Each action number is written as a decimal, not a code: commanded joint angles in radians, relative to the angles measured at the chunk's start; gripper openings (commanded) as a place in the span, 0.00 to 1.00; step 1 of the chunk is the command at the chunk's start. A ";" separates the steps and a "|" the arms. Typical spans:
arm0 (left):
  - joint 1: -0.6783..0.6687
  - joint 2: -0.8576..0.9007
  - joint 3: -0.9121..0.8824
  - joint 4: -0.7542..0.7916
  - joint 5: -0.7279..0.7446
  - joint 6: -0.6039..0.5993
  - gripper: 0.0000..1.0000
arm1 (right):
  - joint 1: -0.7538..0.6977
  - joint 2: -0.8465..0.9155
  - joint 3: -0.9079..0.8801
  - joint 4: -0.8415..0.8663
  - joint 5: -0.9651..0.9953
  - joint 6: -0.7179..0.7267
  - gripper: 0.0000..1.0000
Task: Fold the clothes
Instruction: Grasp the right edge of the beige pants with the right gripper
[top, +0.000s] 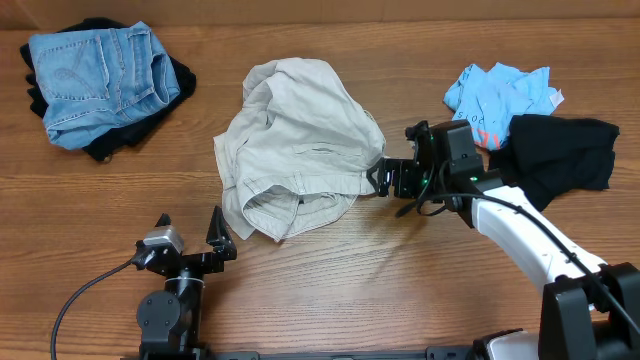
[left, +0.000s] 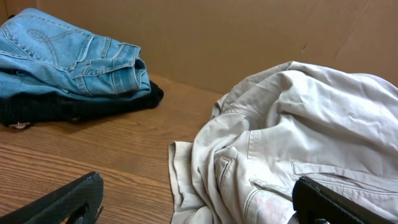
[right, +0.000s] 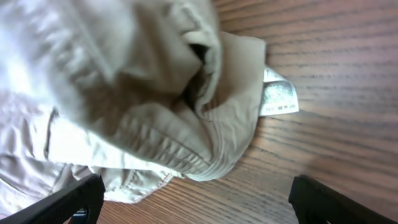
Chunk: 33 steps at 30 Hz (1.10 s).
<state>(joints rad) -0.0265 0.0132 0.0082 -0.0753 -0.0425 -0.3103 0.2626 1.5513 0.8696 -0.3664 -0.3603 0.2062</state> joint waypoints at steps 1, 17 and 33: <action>-0.006 -0.009 -0.003 0.004 -0.017 0.019 1.00 | 0.065 -0.026 -0.005 0.048 0.032 -0.140 0.99; -0.006 -0.009 -0.003 0.004 -0.016 0.019 1.00 | 0.096 0.027 -0.004 0.161 0.129 -0.121 0.14; -0.006 -0.009 -0.003 0.004 -0.017 0.019 1.00 | 0.108 -0.033 0.742 -0.484 0.132 0.035 0.04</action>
<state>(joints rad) -0.0265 0.0132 0.0082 -0.0746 -0.0425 -0.3103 0.3611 1.5600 1.4464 -0.7940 -0.2291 0.1898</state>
